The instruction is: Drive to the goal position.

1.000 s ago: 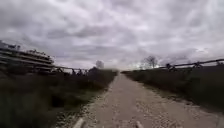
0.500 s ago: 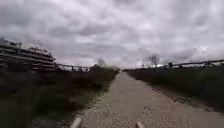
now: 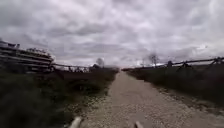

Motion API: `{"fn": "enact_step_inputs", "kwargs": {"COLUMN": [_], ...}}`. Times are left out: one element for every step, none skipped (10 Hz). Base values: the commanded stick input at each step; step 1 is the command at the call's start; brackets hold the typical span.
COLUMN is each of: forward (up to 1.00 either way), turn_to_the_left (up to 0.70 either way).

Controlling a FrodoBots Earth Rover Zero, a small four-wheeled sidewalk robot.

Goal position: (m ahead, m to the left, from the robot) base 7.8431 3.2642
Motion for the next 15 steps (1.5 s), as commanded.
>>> {"fn": "enact_step_inputs", "kwargs": {"forward": [0.7, 0.7, 0.7, 0.7, 0.7, 0.7, 0.7, 0.7, 0.7, 0.7, 0.7, 0.7, 0.7, 0.7, 0.7], "turn_to_the_left": [-0.3, -0.17, 0.0, 0.0, 0.0, 0.0, 0.0, 0.0, 0.0, -0.18, -0.22, 0.0, 0.0, 0.0, 0.0]}}
